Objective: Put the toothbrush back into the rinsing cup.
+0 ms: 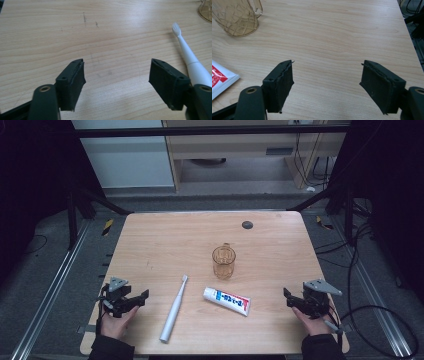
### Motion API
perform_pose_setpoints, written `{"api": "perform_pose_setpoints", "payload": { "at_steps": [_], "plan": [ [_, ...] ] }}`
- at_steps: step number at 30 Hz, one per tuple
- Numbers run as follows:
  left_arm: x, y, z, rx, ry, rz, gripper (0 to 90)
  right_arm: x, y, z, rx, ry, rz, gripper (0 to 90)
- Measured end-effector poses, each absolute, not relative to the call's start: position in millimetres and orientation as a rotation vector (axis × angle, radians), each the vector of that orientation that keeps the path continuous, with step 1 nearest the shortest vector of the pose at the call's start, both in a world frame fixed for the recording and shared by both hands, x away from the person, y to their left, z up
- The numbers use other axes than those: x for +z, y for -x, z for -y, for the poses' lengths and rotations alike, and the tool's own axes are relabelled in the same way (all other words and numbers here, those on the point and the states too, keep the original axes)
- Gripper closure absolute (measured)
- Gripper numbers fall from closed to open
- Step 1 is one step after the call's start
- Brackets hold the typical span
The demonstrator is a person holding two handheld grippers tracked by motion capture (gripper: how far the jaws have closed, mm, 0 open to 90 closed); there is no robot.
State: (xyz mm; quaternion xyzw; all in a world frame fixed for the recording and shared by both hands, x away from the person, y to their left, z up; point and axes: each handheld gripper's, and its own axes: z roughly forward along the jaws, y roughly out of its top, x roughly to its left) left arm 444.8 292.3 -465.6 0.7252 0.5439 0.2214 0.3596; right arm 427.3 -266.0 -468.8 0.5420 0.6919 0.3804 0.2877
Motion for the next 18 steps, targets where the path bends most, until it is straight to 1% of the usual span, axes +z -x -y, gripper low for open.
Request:
{"api": "perform_pose_setpoints", "payload": {
  "at_steps": [5,7,8,10,11,14,15,18],
  "plan": [
    [-461.4,-440.1,-287.1,0.552,-1.903,-1.371,34.7,-468.2,-426.5,265.0,1.022,-1.441,-1.851,26.1],
    [-459.7,-437.4,-285.1,0.543,-1.908,-1.361,37.4,-468.1,-425.9,264.6,1.02,-1.44,-1.854,26.5],
    [-458.8,-436.1,-284.1,0.533,-1.911,-1.356,40.1,-467.7,-425.1,264.3,1.023,-1.439,-1.855,26.7],
    [-456.8,-434.0,-282.2,0.523,-1.923,-1.34,41.1,-467.4,-424.9,264.0,1.022,-1.438,-1.855,26.9],
    [-455.7,-433.1,-281.3,0.521,-1.93,-1.332,43.7,-467.1,-424.8,263.6,1.02,-1.437,-1.854,27.1],
    [-454.6,-431.2,-278.9,0.499,-1.939,-1.328,47.9,-467.3,-425.4,262.2,1.024,-1.438,-1.864,28.2],
    [-454.9,-430.7,-278.3,0.49,-1.946,-1.322,47.9,-467.3,-425.4,262.2,1.024,-1.438,-1.864,28.2],
    [-455.8,-430.5,-275.3,0.477,-1.985,-1.312,53.2,-467.9,-425.2,260.9,1.013,-1.428,-1.875,29.1]
  ]
}}
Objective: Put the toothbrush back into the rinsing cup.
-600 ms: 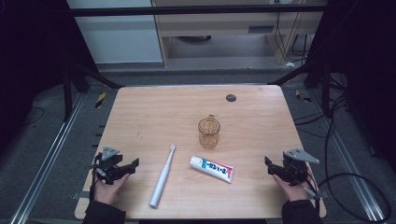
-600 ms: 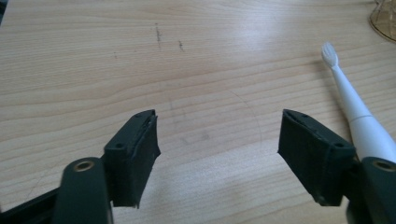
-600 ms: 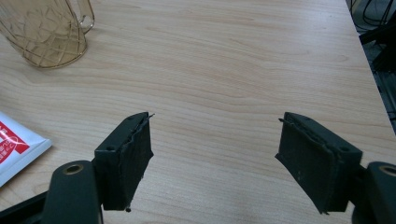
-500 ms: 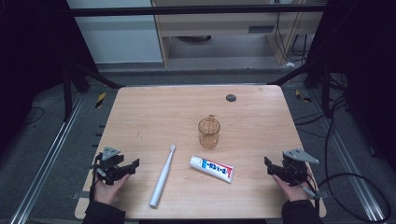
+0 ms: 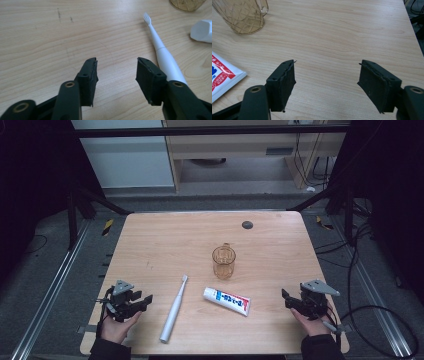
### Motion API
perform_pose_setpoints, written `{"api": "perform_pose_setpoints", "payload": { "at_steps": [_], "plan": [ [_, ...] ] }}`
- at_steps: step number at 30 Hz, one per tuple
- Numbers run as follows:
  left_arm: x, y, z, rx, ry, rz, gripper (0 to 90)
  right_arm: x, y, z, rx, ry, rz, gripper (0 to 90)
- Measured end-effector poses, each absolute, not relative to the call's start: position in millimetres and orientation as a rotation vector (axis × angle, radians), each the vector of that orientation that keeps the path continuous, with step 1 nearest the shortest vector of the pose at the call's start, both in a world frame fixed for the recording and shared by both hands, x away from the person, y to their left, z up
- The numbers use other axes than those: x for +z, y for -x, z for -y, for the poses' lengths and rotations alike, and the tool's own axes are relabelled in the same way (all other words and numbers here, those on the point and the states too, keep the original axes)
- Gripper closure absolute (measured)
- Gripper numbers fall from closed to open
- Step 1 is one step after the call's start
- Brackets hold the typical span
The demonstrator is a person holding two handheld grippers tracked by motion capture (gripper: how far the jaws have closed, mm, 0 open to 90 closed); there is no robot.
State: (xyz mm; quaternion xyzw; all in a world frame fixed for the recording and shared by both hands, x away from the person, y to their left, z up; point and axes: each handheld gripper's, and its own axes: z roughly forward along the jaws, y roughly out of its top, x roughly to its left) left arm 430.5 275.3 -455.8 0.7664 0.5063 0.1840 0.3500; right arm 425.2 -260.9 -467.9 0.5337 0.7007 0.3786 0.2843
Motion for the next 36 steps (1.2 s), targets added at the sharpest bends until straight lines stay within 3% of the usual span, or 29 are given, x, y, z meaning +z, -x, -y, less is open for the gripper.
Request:
{"api": "perform_pose_setpoints", "payload": {
  "at_steps": [22,36],
  "plan": [
    [-466.7,-427.0,-248.5,0.309,-2.178,-1.213,88.8,-470.1,-426.3,258.1,0.996,-1.409,-1.915,32.1],
    [-474.2,-424.6,-233.2,0.266,-2.244,-1.169,89.4,-470.1,-426.3,257.4,0.993,-1.409,-1.92,32.1]
  ]
}}
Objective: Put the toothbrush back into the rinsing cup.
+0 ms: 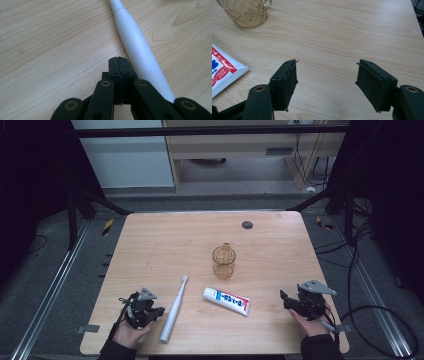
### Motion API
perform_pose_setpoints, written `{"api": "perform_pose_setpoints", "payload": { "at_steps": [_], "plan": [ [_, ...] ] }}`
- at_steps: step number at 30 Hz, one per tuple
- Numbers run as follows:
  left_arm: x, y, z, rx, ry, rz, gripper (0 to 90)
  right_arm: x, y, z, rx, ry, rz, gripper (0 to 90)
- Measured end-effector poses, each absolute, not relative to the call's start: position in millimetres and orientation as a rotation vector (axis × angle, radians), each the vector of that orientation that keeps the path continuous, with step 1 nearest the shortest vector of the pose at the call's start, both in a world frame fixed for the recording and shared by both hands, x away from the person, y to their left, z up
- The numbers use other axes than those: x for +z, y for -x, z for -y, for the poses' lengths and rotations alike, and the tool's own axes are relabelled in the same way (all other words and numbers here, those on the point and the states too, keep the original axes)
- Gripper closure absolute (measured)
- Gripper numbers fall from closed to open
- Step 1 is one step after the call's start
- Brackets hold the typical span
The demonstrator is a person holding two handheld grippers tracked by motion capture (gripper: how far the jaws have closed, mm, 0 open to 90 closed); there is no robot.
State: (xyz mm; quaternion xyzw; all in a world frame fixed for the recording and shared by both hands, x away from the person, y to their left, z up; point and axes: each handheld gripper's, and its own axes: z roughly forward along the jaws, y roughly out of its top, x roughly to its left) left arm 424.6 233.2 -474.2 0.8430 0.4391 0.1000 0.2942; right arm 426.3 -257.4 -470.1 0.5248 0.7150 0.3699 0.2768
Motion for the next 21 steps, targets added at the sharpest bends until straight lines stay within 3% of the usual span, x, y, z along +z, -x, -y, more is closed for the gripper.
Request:
{"api": "perform_pose_setpoints", "payload": {
  "at_steps": [21],
  "plan": [
    [-477.1,-422.4,-224.0,0.235,-2.291,-1.127,89.5,-470.9,-426.8,256.9,0.989,-1.407,-1.923,31.8]
  ]
}}
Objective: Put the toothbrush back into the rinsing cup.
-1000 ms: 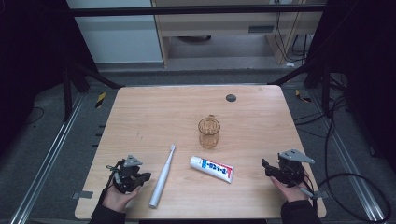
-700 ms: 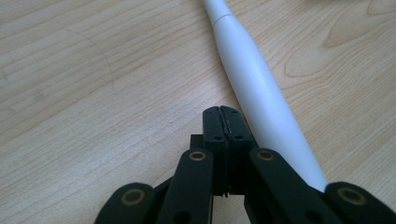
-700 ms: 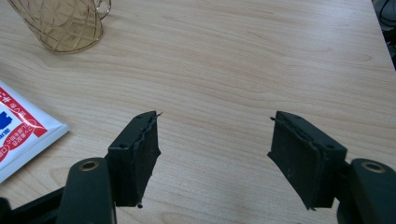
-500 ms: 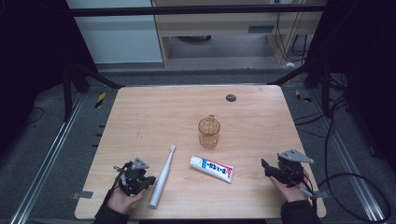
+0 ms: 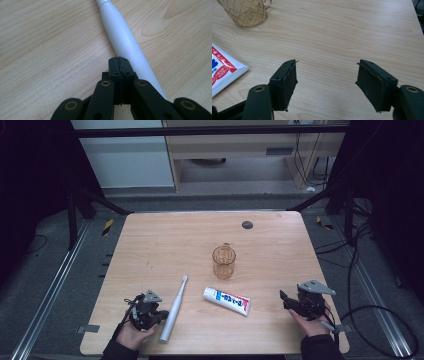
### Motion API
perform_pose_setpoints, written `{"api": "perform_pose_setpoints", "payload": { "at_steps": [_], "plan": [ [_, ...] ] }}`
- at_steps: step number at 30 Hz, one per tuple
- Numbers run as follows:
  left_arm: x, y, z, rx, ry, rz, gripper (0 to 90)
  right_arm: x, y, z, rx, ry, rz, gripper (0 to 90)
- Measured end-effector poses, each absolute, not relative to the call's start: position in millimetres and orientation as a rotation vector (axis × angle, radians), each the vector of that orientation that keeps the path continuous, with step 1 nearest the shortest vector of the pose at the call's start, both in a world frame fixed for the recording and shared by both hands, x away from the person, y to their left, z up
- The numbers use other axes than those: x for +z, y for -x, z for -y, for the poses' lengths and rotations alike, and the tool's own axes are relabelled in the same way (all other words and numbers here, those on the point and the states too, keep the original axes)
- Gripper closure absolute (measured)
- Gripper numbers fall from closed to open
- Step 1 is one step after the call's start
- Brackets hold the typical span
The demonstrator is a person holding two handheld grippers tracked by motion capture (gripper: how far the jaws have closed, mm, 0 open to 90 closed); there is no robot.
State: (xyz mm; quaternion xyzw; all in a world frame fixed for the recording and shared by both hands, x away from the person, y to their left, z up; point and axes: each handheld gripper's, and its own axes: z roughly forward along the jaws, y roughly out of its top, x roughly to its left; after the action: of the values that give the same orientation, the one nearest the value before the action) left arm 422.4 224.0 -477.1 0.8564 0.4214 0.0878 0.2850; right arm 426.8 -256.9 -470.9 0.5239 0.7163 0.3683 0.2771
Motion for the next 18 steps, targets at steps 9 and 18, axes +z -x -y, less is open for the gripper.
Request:
{"api": "perform_pose_setpoints", "payload": {
  "at_steps": [9,18],
  "plan": [
    [-473.7,-435.1,-223.6,0.299,-2.243,-1.149,89.5,-471.3,-427.5,256.6,0.988,-1.408,-1.924,31.8],
    [-465.4,-451.1,-219.2,0.363,-2.201,-1.156,86.3,-471.4,-428.1,256.4,0.986,-1.405,-1.925,31.8]
  ]
}}
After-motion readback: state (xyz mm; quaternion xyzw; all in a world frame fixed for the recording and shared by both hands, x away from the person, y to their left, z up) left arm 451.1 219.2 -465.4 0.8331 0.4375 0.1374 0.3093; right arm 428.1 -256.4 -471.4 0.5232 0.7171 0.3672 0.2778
